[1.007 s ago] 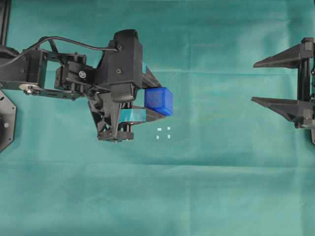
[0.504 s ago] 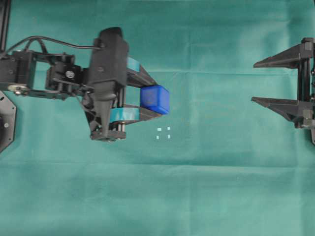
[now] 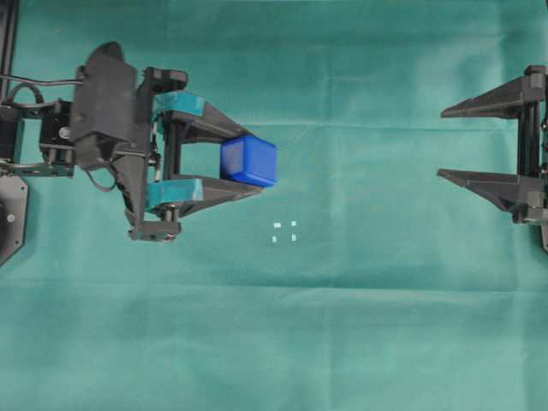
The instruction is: Handover the blue block to the right arm after grasping it with the left arm, then place it in the designated position.
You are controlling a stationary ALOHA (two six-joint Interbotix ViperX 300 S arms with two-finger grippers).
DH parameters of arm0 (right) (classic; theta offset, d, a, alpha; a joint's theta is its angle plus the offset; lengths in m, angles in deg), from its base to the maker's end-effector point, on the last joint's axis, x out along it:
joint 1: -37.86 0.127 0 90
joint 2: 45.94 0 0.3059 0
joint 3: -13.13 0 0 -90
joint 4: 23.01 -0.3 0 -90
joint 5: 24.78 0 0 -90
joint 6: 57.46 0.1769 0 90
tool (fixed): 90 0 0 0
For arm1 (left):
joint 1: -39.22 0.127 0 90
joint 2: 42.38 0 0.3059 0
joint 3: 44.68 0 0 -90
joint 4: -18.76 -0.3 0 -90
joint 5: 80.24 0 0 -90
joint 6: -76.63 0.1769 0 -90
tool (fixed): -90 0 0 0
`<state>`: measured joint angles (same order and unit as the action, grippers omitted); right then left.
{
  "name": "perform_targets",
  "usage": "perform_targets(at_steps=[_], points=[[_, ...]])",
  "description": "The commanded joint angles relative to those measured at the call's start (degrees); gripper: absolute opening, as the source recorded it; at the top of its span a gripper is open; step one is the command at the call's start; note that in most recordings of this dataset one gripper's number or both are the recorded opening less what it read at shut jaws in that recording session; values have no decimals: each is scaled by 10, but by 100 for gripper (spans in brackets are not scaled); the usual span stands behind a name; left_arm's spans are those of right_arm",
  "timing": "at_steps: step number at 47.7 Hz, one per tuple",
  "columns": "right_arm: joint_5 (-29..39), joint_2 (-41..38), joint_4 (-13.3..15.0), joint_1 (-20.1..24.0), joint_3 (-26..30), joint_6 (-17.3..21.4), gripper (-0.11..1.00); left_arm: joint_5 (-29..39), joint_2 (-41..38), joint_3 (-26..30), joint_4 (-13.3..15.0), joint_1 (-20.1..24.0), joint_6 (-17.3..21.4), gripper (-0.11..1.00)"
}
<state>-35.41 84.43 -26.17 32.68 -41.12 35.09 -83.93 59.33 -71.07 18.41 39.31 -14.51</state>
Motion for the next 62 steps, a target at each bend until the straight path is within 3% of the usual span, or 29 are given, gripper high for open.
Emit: perform_targets(at_steps=[1, 54, 62], points=[[-5, -4, 1, -2, 15, 0, 94, -29, 11, -2, 2, 4, -2, 47], [-6, -3, 6, -1, 15, 0, 94, -35, 11, -5, 3, 3, -2, 47], [-4, -3, 20, -1, 19, 0, 94, -35, 11, -6, 3, 3, -3, 47]])
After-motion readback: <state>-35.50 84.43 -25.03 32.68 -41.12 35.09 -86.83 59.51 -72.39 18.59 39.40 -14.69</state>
